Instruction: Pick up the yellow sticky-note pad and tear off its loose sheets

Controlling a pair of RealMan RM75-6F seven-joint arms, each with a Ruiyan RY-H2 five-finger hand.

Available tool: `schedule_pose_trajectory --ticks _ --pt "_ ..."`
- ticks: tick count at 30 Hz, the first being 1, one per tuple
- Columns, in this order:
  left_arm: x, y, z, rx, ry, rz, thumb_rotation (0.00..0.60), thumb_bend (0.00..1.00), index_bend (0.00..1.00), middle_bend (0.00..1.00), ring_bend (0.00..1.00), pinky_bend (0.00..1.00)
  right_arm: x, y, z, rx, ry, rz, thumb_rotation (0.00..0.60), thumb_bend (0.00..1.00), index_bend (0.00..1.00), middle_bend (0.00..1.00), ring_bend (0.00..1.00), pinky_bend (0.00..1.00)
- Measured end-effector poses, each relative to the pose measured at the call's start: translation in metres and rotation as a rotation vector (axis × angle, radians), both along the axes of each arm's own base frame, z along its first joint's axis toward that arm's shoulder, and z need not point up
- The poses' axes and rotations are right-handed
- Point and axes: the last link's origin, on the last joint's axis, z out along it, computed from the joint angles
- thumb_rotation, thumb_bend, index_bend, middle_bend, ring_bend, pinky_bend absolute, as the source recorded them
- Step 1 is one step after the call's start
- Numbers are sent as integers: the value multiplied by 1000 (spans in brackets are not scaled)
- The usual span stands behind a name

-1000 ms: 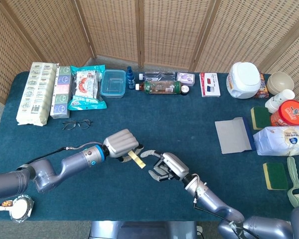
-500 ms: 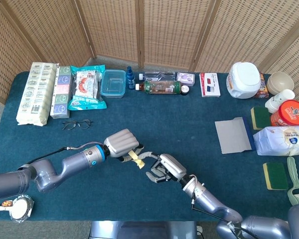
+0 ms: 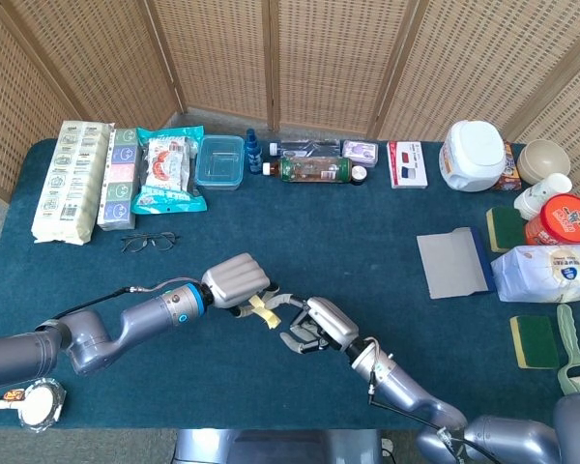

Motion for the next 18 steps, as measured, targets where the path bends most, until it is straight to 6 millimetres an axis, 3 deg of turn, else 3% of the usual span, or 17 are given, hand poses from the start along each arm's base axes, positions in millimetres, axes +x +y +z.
schedule_pose_trajectory --ticks 18 --pt "-2 0 -2 -5 5 3 600 323 658 994 1000 1000 3 -2 -4 14 11 4 600 456 267 1000 1000 1000"
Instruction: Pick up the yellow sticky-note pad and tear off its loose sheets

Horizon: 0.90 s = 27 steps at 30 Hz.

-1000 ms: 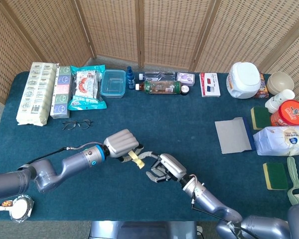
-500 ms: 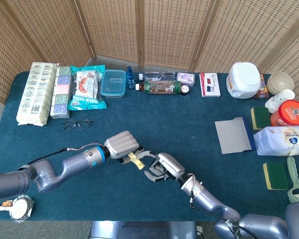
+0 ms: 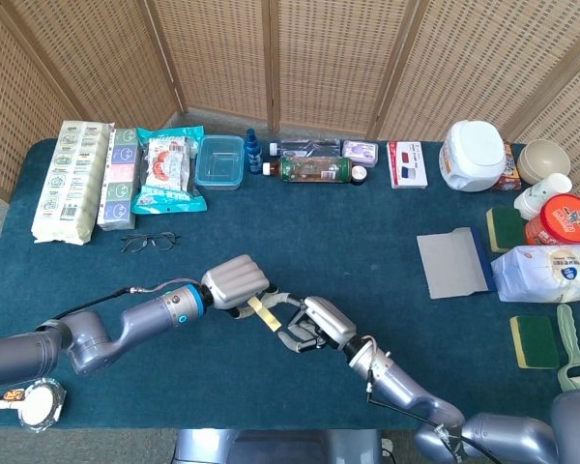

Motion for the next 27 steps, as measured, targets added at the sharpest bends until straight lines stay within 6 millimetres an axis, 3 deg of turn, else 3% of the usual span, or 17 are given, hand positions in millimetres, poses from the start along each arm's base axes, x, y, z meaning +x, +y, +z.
schedule_pose_trajectory --ticks 27 --pt "-2 0 5 3 -18 5 600 323 656 994 1000 1000 4 -2 -3 -5 0 -3 600 450 344 1000 1000 1000"
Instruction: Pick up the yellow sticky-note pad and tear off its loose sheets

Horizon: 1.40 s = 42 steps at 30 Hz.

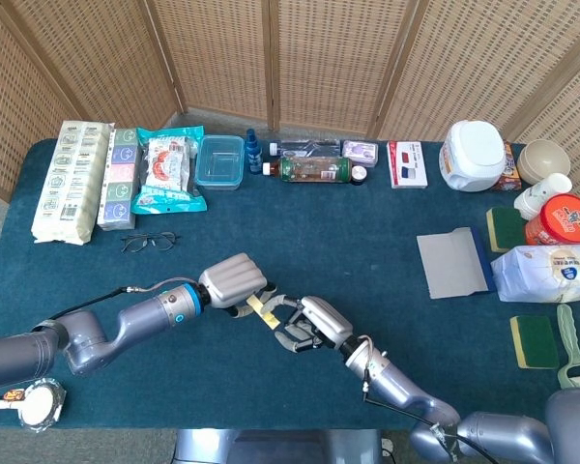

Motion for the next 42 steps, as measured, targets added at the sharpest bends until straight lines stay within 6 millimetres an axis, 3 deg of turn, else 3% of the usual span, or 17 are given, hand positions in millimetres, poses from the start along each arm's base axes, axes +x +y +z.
schedule_pose_trajectory --ticks 42 --pt "-9 -2 -2 -10 15 13 600 323 652 994 1000 1000 7 -1 -7 -33 -36 -20 600 472 707 1000 1000 1000"
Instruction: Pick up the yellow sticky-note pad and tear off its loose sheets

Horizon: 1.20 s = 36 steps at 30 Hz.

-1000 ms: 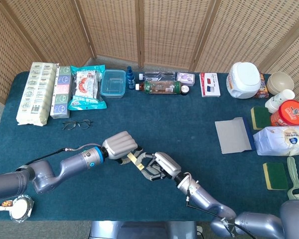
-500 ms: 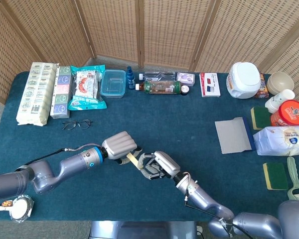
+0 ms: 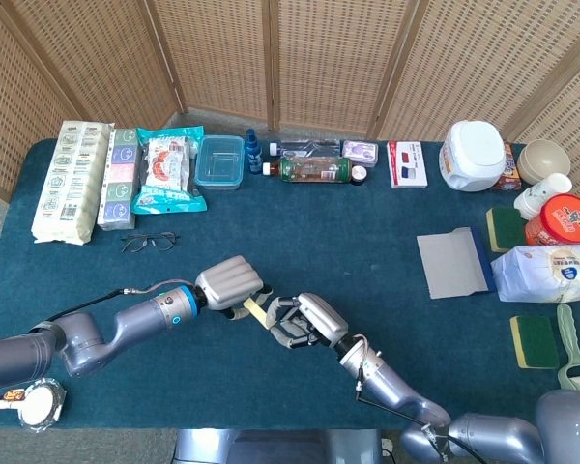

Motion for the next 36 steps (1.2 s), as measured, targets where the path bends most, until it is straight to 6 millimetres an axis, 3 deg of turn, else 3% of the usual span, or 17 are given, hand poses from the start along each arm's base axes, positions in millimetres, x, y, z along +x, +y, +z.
schedule_pose_trajectory --ticks 17,27,32,36 --pt "-16 -1 1 -5 26 35 600 323 652 994 1000 1000 -6 -1 3 -11 3 -21 600 472 731 1000 1000 1000" --pt "-37 4 9 27 45 83 600 323 652 994 1000 1000 -16 -6 11 -30 28 -34 600 472 721 1000 1000 999" --pt "-43 13 11 74 44 99 600 323 629 985 1000 1000 -31 -14 20 -52 60 -59 600 473 615 991 985 924" --pt "-44 17 9 109 49 101 600 322 602 967 1000 1000 -43 -19 28 -65 88 -73 600 474 431 857 866 802"
